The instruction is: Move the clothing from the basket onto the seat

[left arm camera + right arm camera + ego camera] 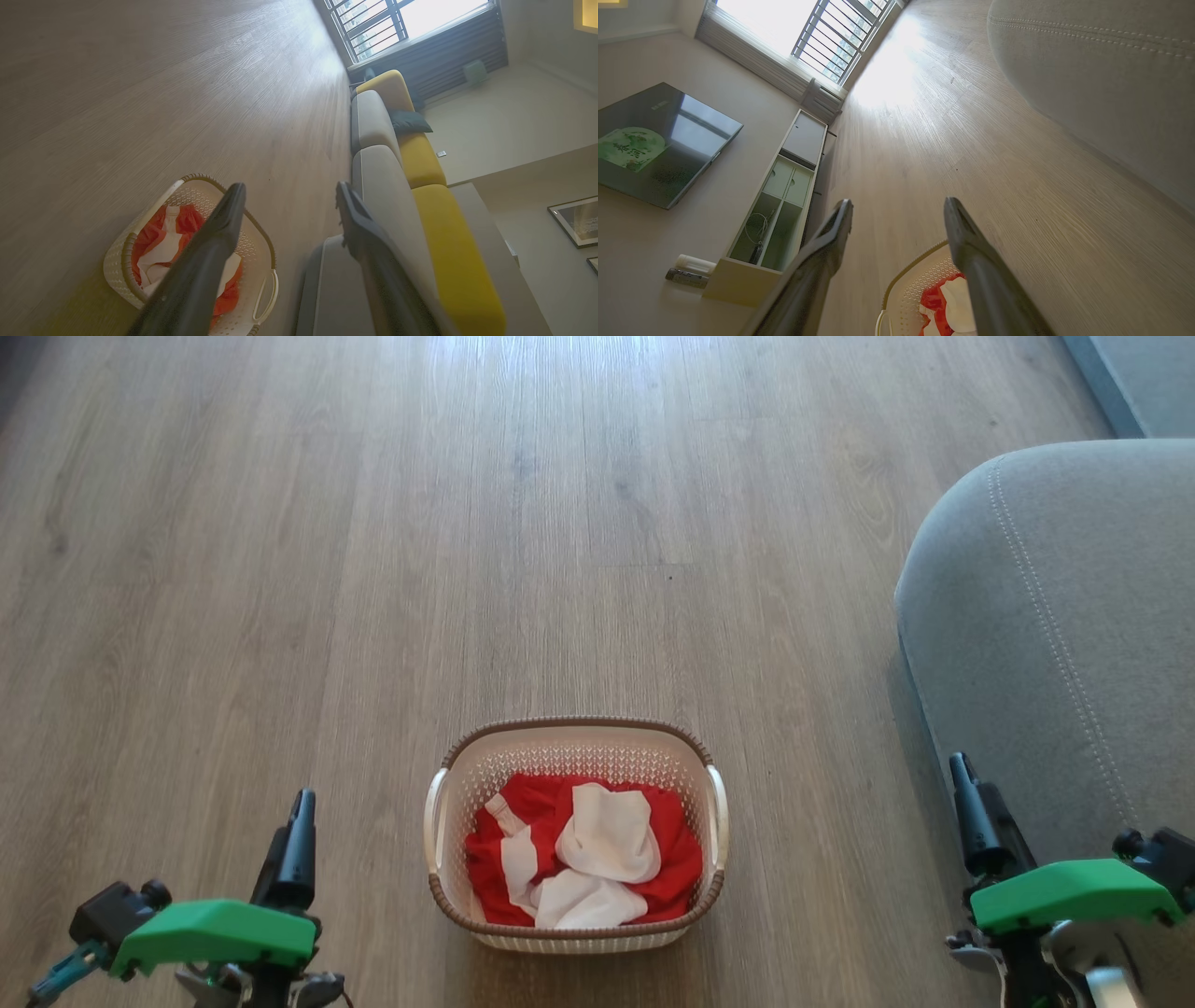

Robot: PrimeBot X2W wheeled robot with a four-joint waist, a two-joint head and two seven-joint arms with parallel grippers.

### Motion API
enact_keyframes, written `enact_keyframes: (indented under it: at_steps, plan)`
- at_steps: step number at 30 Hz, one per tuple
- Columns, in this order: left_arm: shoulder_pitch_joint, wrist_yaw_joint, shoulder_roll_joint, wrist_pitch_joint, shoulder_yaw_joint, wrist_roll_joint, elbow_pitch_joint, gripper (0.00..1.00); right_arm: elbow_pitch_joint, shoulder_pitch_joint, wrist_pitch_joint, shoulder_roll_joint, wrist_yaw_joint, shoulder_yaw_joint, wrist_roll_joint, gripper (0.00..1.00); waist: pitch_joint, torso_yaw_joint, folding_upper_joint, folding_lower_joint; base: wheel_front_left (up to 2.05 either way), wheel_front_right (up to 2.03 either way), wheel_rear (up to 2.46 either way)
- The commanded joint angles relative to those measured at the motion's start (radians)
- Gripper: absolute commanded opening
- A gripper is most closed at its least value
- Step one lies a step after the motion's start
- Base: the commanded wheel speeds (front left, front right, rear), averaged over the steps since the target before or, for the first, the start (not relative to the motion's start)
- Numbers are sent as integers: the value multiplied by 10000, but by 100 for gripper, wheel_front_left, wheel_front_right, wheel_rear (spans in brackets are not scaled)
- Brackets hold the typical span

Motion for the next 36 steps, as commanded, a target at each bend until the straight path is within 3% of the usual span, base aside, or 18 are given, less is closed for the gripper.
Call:
enact_keyframes:
  at_steps: [1, 36]
  plan:
    - [-199, 31, 85, -80, 91, 238, -386, 100, -403, -349, -160, -68, 1, 108, -265, 100, 0, 3, 0, 0, 0, 0, 0]
    - [63, 525, 113, -1104, -47, 4216, -796, 100, -771, -299, -1192, -102, 1, 532, -5159, 100, -15, 119, 0, 0, 0, 0, 0]
